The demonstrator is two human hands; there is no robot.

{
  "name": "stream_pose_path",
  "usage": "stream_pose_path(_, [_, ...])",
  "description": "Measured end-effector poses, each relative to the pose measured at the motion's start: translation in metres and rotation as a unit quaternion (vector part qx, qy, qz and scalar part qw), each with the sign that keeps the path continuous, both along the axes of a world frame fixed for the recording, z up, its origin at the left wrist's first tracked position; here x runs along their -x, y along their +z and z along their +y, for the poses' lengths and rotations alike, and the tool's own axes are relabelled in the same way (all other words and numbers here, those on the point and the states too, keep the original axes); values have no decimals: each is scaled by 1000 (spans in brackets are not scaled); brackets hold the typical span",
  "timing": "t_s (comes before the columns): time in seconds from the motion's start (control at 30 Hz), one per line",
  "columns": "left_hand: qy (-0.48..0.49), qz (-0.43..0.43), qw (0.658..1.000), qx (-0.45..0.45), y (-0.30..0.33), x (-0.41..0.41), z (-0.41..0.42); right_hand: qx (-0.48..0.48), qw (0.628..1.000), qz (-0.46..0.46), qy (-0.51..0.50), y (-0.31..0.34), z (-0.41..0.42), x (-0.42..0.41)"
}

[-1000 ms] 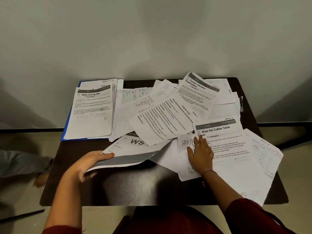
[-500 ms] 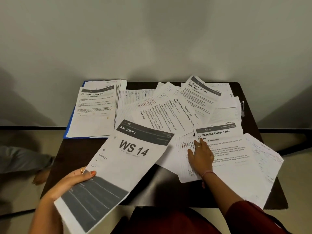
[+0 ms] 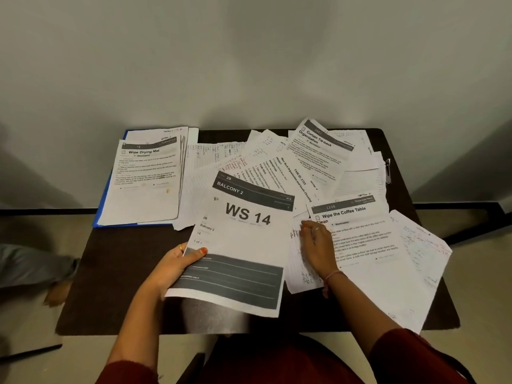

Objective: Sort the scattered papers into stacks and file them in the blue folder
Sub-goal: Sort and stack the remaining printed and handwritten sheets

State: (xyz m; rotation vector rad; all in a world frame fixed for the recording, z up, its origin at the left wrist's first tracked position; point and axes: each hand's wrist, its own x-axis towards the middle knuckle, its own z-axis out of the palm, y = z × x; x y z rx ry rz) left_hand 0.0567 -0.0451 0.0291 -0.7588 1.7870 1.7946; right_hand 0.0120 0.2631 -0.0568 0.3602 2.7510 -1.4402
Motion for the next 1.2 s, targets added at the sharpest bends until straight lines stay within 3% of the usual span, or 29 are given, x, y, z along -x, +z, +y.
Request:
stream_pose_path(0.07, [3, 12, 1000, 2, -6, 3, 10, 124, 991, -38, -19, 10, -3, 3])
stream_pose_path(0.13, [8, 19, 1000, 4, -15, 6, 19, 274, 957, -83, -44, 15, -5, 6])
stream_pose_path(0.2, [8, 22, 1000, 0, -26, 9, 27, 312, 943, -104, -50, 19, -5, 8])
stream_pose_path(0.43, [-1, 20, 1000, -8, -49, 17, 51, 231, 965, -118, -45, 21, 0, 12])
stream_pose_path(0.67, [17, 48, 999, -14, -52, 55, 66, 248, 959, -135, -34, 27, 16, 28])
stream_pose_path(0.9, [49, 82, 995, 6, -49, 111, 93, 199, 966, -163, 31, 44, 46, 64])
stream_pose_path(1.03, [36, 99, 994, 27, -52, 126, 107, 229, 962, -130, -70, 43, 63, 98])
stream_pose_path(1.2, [22, 95, 993, 70, -60, 139, 113, 141, 964, -107, -200, 26, 82, 148])
